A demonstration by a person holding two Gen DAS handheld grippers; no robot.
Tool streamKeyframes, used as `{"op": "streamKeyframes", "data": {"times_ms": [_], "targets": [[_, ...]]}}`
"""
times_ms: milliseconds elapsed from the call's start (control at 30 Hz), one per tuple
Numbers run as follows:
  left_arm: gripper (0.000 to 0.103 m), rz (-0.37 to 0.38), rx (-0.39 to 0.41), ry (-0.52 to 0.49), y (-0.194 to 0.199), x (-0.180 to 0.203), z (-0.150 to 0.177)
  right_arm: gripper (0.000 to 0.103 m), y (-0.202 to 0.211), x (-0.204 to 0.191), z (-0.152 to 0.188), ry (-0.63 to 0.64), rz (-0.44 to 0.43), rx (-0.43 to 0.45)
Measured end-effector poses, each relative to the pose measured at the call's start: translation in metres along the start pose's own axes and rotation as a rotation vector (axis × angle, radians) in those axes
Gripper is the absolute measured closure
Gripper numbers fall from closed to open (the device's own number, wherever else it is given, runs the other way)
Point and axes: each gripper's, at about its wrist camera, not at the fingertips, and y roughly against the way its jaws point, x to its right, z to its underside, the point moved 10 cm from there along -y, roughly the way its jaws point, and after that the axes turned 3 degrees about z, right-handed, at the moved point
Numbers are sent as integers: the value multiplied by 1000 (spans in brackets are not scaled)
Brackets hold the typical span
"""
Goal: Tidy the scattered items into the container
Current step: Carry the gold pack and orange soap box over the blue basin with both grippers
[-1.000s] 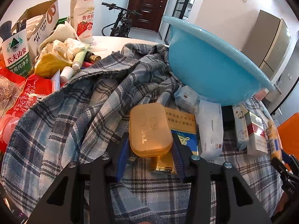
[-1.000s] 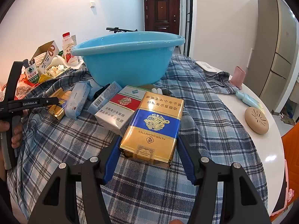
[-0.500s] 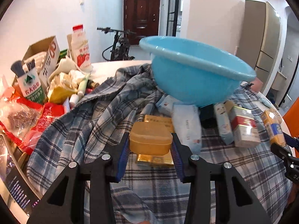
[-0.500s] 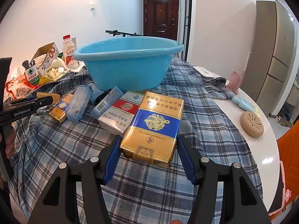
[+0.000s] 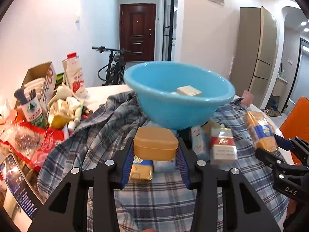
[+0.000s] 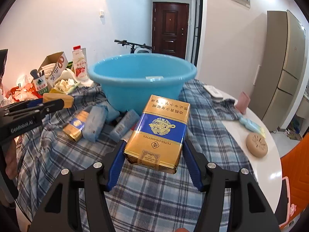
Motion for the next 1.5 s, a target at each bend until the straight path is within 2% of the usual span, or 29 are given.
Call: {"op": "streamKeyframes", "data": {"times_ms": [400, 767, 967, 1167, 1500], "targets": [[63, 15, 53, 12, 1, 3, -56, 41, -1, -5, -71, 10, -6, 67], [63, 8, 69, 8, -21, 4, -106, 41, -27, -5, -135, 11, -30, 100], [63, 16, 56, 5, -48, 9, -124, 41, -48, 3, -153, 0, -31, 97], [63, 3, 35, 7, -70, 7, -127, 41, -74, 4, -162, 4, -36, 83], [63, -12, 22, -23, -80, 8, -122, 41, -100, 3, -154, 10, -37, 45]]}}
